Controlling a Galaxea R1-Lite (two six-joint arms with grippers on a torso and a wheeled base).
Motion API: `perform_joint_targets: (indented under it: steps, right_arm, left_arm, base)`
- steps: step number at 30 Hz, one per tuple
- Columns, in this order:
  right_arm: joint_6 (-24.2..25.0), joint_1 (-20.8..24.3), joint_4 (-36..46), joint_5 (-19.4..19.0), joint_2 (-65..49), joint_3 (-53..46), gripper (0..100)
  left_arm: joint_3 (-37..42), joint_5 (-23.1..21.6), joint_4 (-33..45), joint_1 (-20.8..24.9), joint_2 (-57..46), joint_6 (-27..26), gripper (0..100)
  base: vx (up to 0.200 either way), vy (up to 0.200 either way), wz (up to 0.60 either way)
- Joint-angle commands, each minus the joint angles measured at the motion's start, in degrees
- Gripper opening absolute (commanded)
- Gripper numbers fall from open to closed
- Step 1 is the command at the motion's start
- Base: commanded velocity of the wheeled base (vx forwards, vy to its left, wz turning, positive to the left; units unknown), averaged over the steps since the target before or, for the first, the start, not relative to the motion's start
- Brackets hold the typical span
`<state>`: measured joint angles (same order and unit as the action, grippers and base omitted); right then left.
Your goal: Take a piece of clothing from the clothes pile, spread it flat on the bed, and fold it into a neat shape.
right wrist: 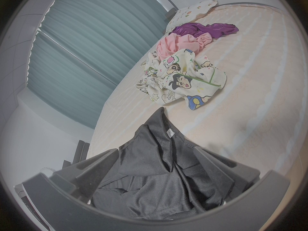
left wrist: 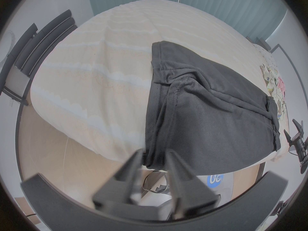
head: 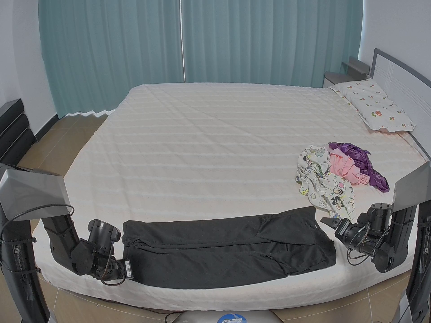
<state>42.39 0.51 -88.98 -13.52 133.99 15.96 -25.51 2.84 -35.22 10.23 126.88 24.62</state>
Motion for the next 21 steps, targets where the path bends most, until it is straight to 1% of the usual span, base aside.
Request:
perform_joint_targets:
  steps: [1,7,9,15,16,21]
  right_arm:
    - [0.0,0.0,-0.9,0.0,0.1,0.0,100]
    - [-0.1,0.2,-0.9,0.0,0.3,0.0,100]
    - [-0.1,0.1,-0.9,0.0,0.4,0.0,100]
    - [-0.1,0.2,-0.9,0.0,0.4,0.0,100]
    - [-0.1,0.2,-0.9,0.0,0.5,0.0,100]
    - [-0.1,0.1,-0.9,0.0,0.5,0.0,100]
  left_arm:
    - [0.6,0.1,0.0,0.1,0.2,1.3,0]
    - [2.3,0.6,0.1,-0.2,-0.3,1.5,0]
    - [3.1,1.6,0.1,-0.4,-0.5,1.5,0]
    - [3.0,2.3,0.0,-0.4,-0.1,1.7,0]
    - [3.0,2.3,0.0,-0.4,-0.1,1.7,100]
    - [3.4,2.3,-0.1,-0.5,-0.9,1.8,100]
  base:
    - [0.0,0.0,0.0]
    - [0.0,0.0,0.0]
    - [0.0,0.0,0.0]
    - [0.0,0.0,0.0]
    - [0.0,0.0,0.0]
    - [0.0,0.0,0.0]
